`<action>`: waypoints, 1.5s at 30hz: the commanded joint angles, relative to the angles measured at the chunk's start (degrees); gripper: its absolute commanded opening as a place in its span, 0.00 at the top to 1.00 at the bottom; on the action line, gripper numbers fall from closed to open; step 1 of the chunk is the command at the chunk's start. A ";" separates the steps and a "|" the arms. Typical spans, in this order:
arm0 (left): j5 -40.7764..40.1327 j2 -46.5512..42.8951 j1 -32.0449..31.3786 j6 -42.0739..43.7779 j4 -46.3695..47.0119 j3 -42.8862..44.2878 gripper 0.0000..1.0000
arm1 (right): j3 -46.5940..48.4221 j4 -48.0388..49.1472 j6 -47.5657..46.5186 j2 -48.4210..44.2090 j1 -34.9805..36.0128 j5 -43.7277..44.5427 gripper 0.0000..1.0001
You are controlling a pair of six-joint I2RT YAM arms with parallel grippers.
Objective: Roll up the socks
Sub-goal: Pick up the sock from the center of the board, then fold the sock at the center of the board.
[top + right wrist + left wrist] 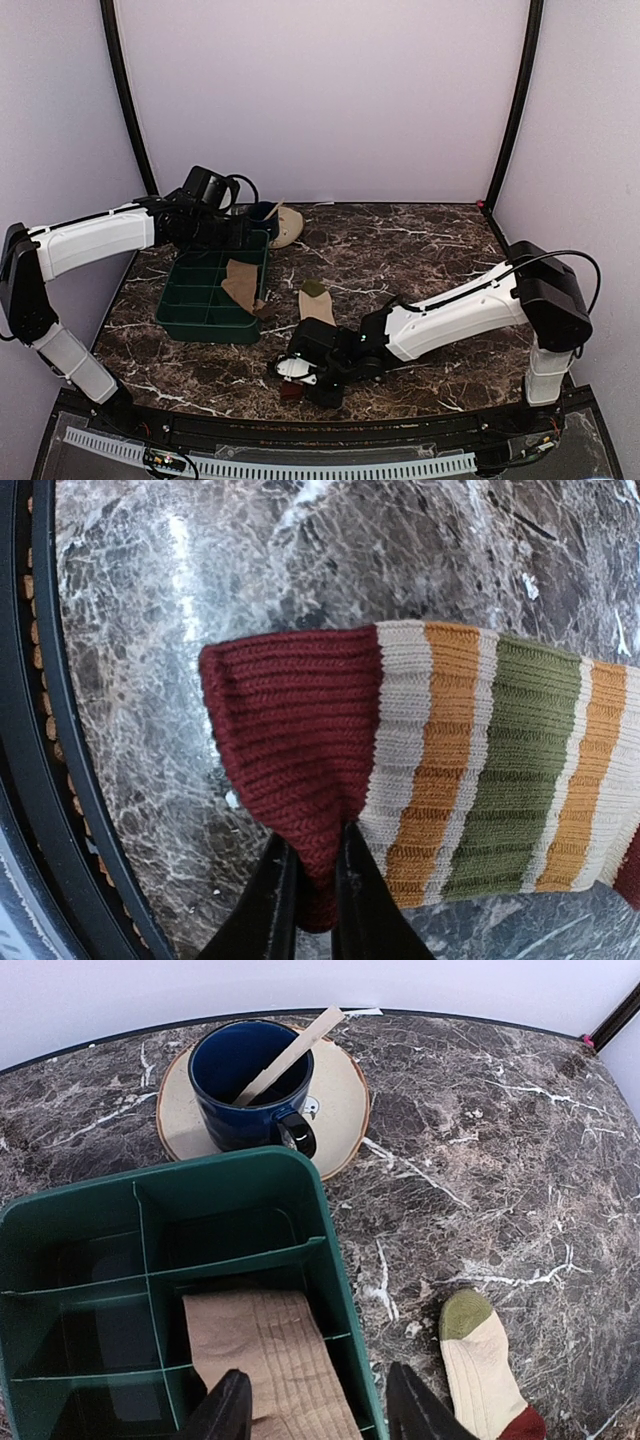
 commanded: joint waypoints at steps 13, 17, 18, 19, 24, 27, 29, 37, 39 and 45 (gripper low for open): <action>0.51 -5.61 0.37 0.17 -0.12 -1.75 0.52 | 9.43 -8.06 4.30 -3.79 -2.83 -5.42 0.88; 0.46 -5.05 0.36 0.29 -0.58 -0.97 0.52 | 10.90 -8.41 3.58 -4.34 -6.32 -5.75 0.90; 0.41 -4.86 0.39 0.28 -0.73 -0.72 0.52 | 11.41 -8.57 3.26 -4.44 -7.33 -5.87 0.90; 0.45 -4.62 0.41 0.34 -0.88 -0.45 0.52 | 11.93 -8.95 2.92 -4.39 -8.23 -5.85 0.91; 0.24 -3.07 0.41 0.96 -1.61 1.74 0.52 | 14.56 -10.54 0.87 -3.75 -13.35 -5.54 0.91; 0.33 -1.81 0.47 1.34 -2.15 3.35 0.52 | 16.49 -11.58 -0.49 -2.58 -15.99 -5.51 0.91; 0.43 -1.08 0.46 1.53 -2.35 4.34 0.52 | 17.71 -12.35 -1.39 -1.55 -17.52 -5.47 0.91; 1.43 1.65 0.46 2.09 -2.75 6.88 0.52 | 20.56 -12.65 -3.31 1.04 -22.67 -5.93 0.91; 1.91 2.24 0.45 2.18 -2.91 7.52 0.52 | 21.45 -13.24 -3.66 1.87 -23.45 -5.98 0.91; 3.73 2.84 0.45 2.35 -2.46 7.73 0.52 | 21.36 -12.77 -3.86 3.07 -25.55 -6.04 0.91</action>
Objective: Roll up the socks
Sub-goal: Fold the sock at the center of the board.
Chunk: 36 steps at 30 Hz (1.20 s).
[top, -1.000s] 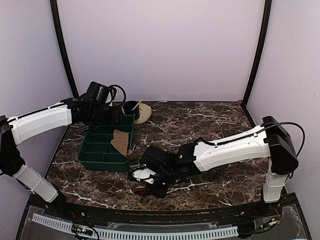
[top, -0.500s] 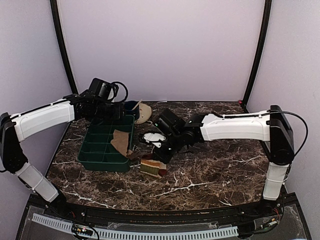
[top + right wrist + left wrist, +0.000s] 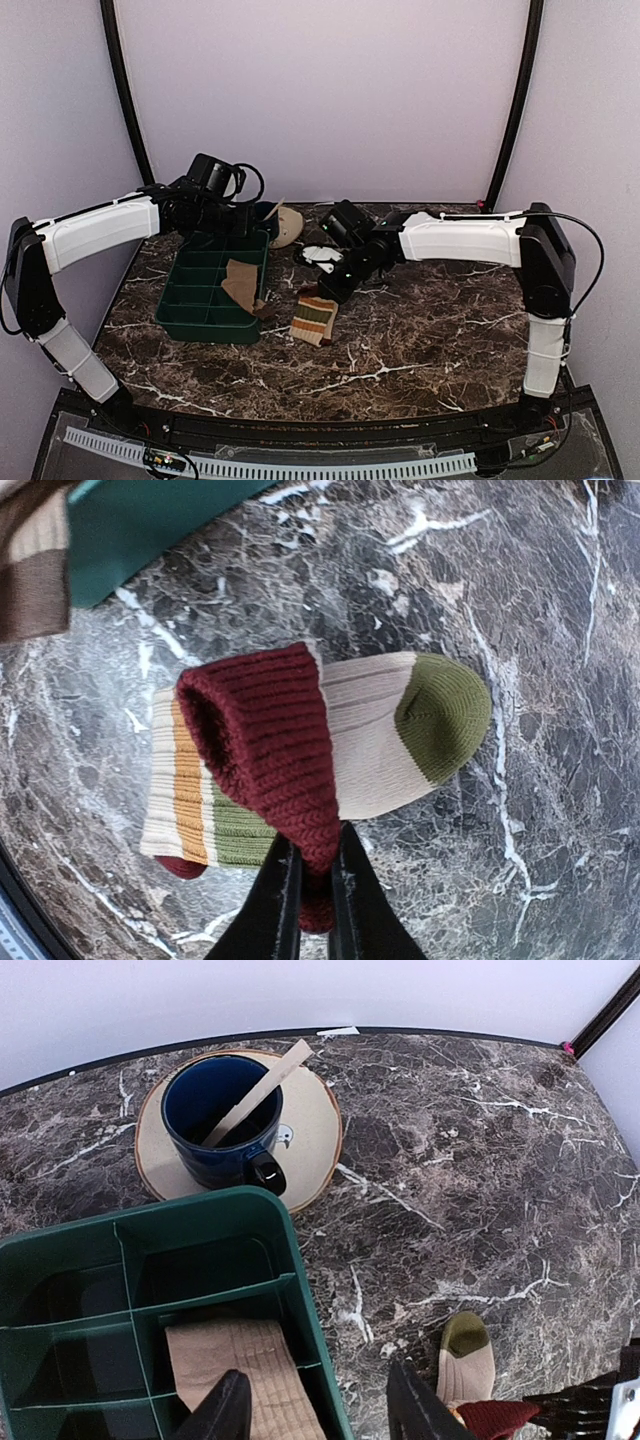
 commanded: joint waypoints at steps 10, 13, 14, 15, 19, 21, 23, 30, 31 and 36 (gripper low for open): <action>4.25 -0.11 0.28 0.87 0.07 0.31 0.52 | 1.26 2.31 -1.29 3.48 -3.02 -2.70 0.91; 4.57 -0.11 0.32 0.78 0.14 0.09 0.52 | 1.41 2.98 -1.58 4.04 -3.47 -3.36 0.91; 4.79 -0.07 0.30 0.74 0.17 0.03 0.52 | 1.49 3.17 -1.72 4.26 -3.65 -3.57 0.91; 4.85 0.04 0.28 0.66 0.21 0.01 0.52 | 1.57 3.38 -1.86 4.51 -3.86 -3.68 0.91; 5.34 0.11 0.28 0.42 0.42 -0.21 0.52 | 2.27 3.88 -2.11 5.93 -4.67 -3.73 0.91; 5.43 0.17 0.28 0.43 0.37 -0.33 0.52 | 2.53 4.18 -2.12 6.47 -5.14 -3.73 0.91; 5.50 0.05 0.28 0.43 0.40 -0.57 0.52 | 2.65 4.62 -2.04 6.89 -5.58 -3.24 0.89; 7.04 -0.26 0.32 -0.11 1.03 -1.64 0.53 | 3.09 6.00 -1.36 8.36 -6.42 2.98 0.64; 7.27 -0.35 0.28 -0.17 1.10 -1.70 0.53 | 3.10 6.20 -1.27 8.32 -6.47 3.90 0.60; 8.23 -0.96 0.05 0.61 1.50 -2.21 0.53 | 2.46 7.33 -0.45 6.69 -6.57 6.22 0.51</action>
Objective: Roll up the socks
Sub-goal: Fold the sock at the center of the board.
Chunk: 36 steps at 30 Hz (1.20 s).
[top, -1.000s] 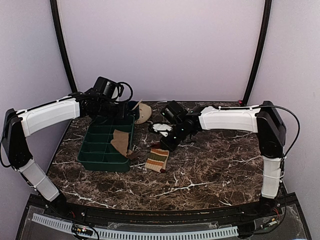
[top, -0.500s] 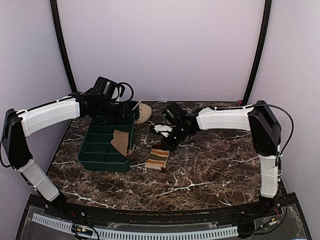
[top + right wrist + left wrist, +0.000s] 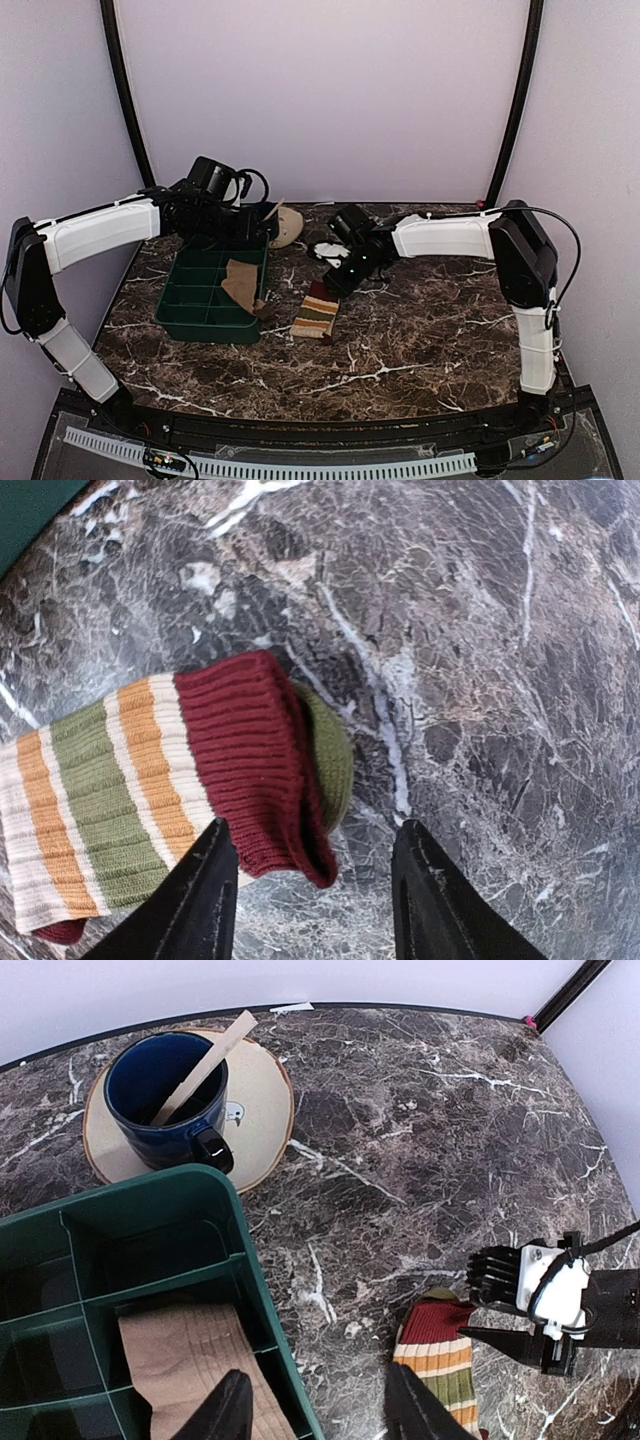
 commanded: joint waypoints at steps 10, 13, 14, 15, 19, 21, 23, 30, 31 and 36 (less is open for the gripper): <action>4.25 0.46 -4.24 8.08 1.32 -0.80 0.58 | -7.09 6.97 4.18 -10.52 3.11 8.68 0.50; 5.88 2.34 -5.66 9.71 0.31 0.53 0.59 | -11.48 8.44 5.90 -13.97 5.37 10.10 0.51; 6.56 2.95 -5.88 10.06 0.05 1.05 0.60 | -13.42 9.39 6.48 -15.29 6.17 10.26 0.52; 7.26 3.68 -6.00 10.45 -0.36 1.68 0.61 | -15.93 10.28 7.10 -16.53 7.23 10.43 0.52; 10.50 7.80 -6.51 11.90 -2.85 5.64 0.67 | -22.86 13.64 8.82 -20.91 11.44 11.16 0.54; 11.99 10.00 -6.86 12.70 -4.16 8.03 0.70 | -25.56 14.92 10.03 -22.37 13.24 11.24 0.55; 13.33 12.42 -7.14 13.31 -5.30 10.27 0.73 | -27.95 16.34 11.14 -23.25 14.64 11.19 0.55; 16.82 20.16 -7.97 14.82 -9.42 17.88 0.84 | -34.19 23.81 14.05 -25.03 16.49 8.58 0.54; 17.12 21.15 -8.06 15.16 -10.08 18.83 0.86 | -35.15 24.93 14.15 -25.26 16.53 8.36 0.53; 19.38 25.52 -8.25 16.68 -13.31 22.56 0.90 | -38.84 30.33 14.17 -25.91 16.70 6.62 0.47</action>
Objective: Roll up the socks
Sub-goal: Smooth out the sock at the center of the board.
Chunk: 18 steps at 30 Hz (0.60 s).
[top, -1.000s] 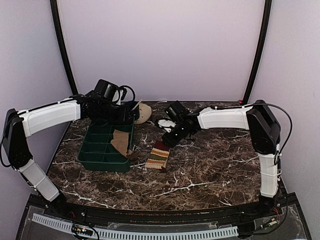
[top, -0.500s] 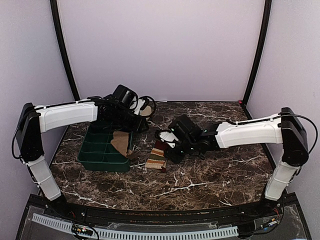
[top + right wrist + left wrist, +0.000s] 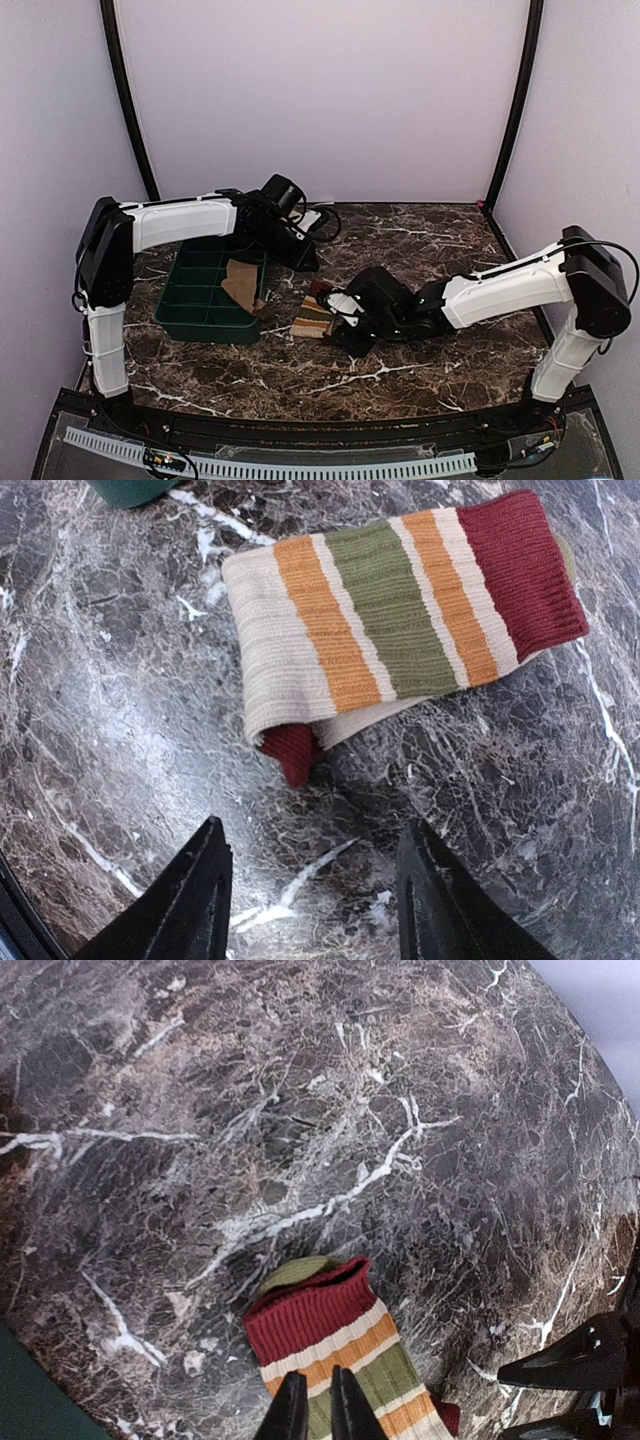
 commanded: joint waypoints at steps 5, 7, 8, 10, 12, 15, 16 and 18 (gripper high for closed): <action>5.27 5.46 -0.55 3.50 -8.06 6.61 0.97 | -3.92 11.33 0.71 -1.74 0.49 -3.18 0.44; 6.12 6.41 -0.64 3.64 -8.71 7.34 1.00 | -3.92 12.01 0.36 -1.15 0.57 -3.60 0.43; 6.40 6.81 -0.66 3.65 -8.93 7.58 1.00 | -3.92 12.30 0.23 -0.87 0.51 -3.69 0.43; 7.02 7.73 -0.76 3.65 -9.28 8.05 1.00 | -3.76 12.69 -0.09 -0.34 0.57 -3.79 0.43; 7.56 8.43 -0.96 3.70 -9.64 8.34 1.00 | -3.59 13.14 -0.39 0.19 0.52 -4.17 0.43; 7.87 9.48 -1.13 3.82 -10.37 8.90 1.00 | -2.87 13.07 -0.72 1.37 0.51 -4.79 0.43; 8.01 9.88 -1.12 3.87 -10.62 9.04 1.00 | -2.68 13.04 -0.76 1.69 0.50 -5.13 0.43; 8.39 10.61 -1.24 3.91 -11.07 9.62 1.00 | -2.37 13.06 -0.85 2.25 0.51 -5.60 0.43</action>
